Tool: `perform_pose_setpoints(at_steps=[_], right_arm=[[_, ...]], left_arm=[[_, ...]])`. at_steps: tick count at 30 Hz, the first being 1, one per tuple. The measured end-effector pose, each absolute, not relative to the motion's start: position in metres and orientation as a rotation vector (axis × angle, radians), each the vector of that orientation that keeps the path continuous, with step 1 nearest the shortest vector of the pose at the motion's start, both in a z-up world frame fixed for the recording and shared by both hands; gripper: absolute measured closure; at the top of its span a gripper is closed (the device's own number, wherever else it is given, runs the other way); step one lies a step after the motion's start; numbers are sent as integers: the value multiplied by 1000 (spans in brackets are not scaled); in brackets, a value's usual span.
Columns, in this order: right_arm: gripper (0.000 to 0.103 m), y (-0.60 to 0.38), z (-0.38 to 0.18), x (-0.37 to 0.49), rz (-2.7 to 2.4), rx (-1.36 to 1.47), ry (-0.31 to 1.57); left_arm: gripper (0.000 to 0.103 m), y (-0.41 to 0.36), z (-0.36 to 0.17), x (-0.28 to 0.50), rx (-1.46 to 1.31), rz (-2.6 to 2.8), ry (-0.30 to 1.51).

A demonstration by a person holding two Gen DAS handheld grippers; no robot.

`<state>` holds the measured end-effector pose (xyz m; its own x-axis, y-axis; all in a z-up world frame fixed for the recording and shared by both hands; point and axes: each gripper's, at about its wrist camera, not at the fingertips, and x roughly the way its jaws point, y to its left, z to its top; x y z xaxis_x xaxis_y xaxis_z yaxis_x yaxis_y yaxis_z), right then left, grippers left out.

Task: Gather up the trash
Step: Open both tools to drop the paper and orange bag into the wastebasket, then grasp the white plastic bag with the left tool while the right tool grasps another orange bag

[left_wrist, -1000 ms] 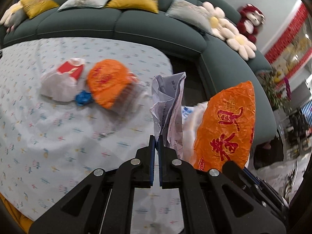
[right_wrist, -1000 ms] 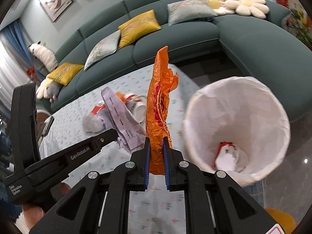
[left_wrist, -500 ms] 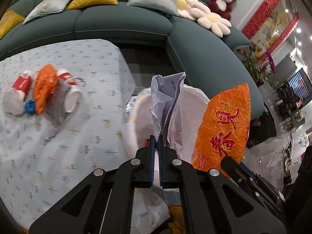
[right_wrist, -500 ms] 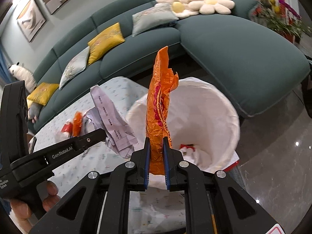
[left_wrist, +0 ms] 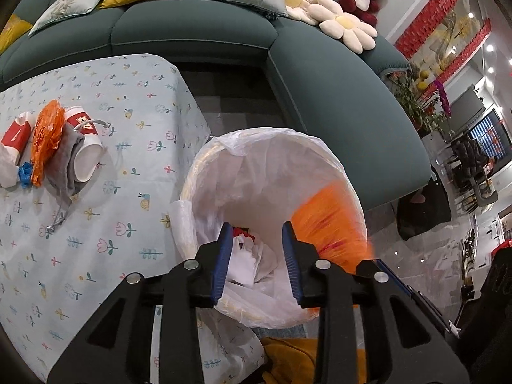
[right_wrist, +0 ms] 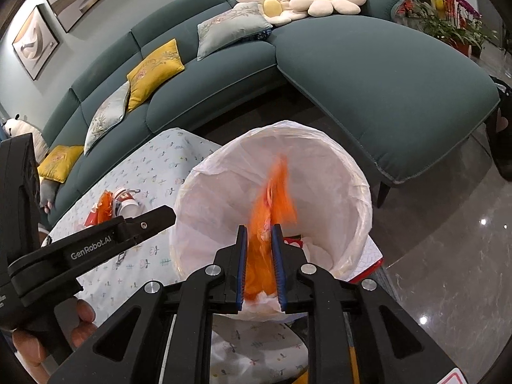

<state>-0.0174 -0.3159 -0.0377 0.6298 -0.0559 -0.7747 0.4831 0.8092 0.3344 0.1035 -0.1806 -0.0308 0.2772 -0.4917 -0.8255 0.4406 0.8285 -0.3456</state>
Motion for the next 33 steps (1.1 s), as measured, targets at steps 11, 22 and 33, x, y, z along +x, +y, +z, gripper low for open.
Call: perform_pose_setpoints(at_steps=[11,22,33], right_arm=[[75,-298,-33,-8,-301,538,845],[66,-262,-21,6,-248,486,858],[60,-215,-10,25,-174,423,876]], left_arm=[[57,-149,-25,110,-64,-553,1099],[48,-91,-20,122,-141,-431,1080],[45,-24,-17,134,-223,-307,1066]])
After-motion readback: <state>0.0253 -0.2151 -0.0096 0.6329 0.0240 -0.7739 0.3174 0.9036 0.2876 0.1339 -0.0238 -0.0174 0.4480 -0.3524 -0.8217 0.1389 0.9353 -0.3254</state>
